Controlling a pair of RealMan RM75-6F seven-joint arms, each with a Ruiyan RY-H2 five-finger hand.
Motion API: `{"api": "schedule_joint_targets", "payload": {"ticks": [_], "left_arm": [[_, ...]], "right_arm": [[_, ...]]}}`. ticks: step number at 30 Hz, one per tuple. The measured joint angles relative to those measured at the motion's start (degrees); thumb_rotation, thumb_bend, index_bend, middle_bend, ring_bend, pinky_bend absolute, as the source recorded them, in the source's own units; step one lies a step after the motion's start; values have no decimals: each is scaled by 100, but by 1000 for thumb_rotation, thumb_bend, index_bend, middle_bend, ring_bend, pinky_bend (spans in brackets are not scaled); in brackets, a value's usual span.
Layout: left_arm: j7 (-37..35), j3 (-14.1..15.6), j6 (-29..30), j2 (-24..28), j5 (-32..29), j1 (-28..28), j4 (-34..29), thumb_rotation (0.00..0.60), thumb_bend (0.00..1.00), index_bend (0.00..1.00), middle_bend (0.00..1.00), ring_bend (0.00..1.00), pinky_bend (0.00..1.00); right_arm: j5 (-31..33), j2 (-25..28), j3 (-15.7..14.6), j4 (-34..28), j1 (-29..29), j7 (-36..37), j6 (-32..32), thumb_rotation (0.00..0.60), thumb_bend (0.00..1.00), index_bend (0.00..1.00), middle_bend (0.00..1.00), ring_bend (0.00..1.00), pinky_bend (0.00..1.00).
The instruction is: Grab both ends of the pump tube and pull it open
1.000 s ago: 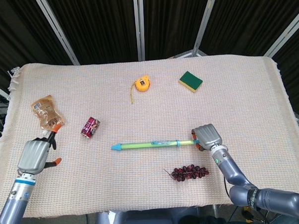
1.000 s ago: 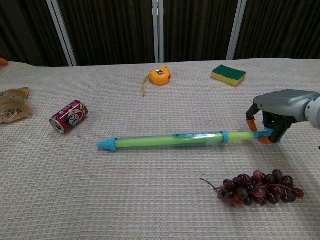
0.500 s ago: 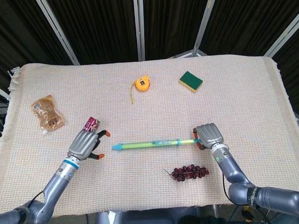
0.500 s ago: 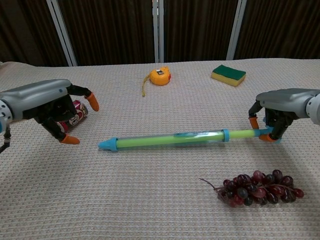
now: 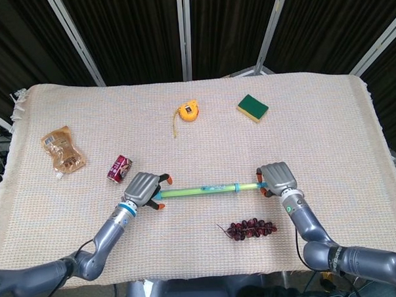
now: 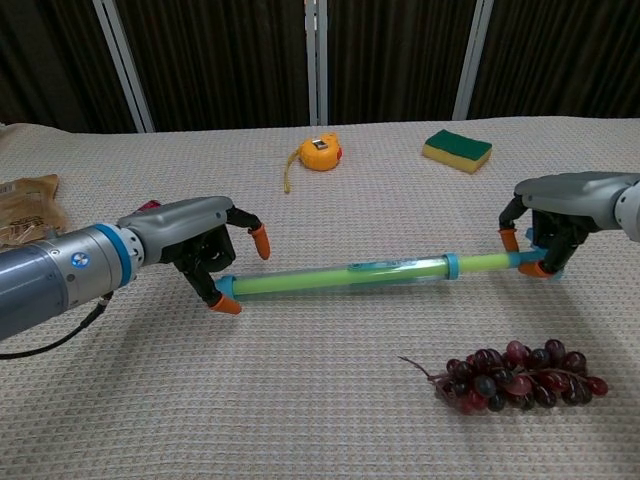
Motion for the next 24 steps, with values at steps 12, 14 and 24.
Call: {"api": "schedule_joint_targets", "payload": {"ticks": [12,14,24], "left_arm": [[21,-39,-41,-241,-392,-264,288,600,214,448,898,876,1000],[7,-16,-39,-245,-430,-275,304,600,224,454,898,876,1000],[-27,53,-26,-299,-530,-336,357,600,429,611,898,876,1000]], "right_arm": [[-38,66,-42,-41,33,63,23,600,482,683,1000,1000,1000],[-38,83,-43,-63,36,71,35,600,482,684,1000,1000,1000],[-18,156,-63,-146,36,78,112,600,484,688,1000,1000,1000]]}}
